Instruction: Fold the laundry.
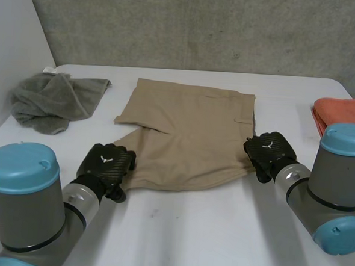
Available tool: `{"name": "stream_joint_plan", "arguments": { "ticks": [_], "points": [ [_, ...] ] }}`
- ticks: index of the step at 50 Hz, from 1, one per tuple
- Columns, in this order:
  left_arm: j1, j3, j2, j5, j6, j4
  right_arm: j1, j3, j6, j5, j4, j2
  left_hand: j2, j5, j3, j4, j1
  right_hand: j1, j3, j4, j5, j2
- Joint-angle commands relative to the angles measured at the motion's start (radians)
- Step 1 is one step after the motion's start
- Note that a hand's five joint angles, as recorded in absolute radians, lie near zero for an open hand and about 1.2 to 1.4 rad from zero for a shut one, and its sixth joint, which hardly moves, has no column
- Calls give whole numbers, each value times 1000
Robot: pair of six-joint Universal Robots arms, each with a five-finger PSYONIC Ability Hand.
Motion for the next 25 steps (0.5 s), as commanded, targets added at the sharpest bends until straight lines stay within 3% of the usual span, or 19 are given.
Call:
{"name": "stream_joint_plan", "arguments": {
  "ticks": [1,11,15,21,25],
  "points": [
    [18,48,-56,1,2,6,1,3,0,0,2,2,61,71,59,63,54,413,212,203,225,213],
    [15,121,-156,0,13,15,1,3,1,1,0,0,145,155,144,148,139,413,212,203,225,213],
    [15,138,-162,0,13,41,1,3,1,1,2,-3,798,808,796,801,791,413,212,203,225,213],
    [6,120,-112,0,19,24,-8,-11,-9,-6,78,-9,800,810,798,803,794,413,212,203,225,213],
    [1,69,5,7,65,-86,-11,-32,-84,-22,304,-90,800,810,798,803,794,413,212,203,225,213]
  ]
}}
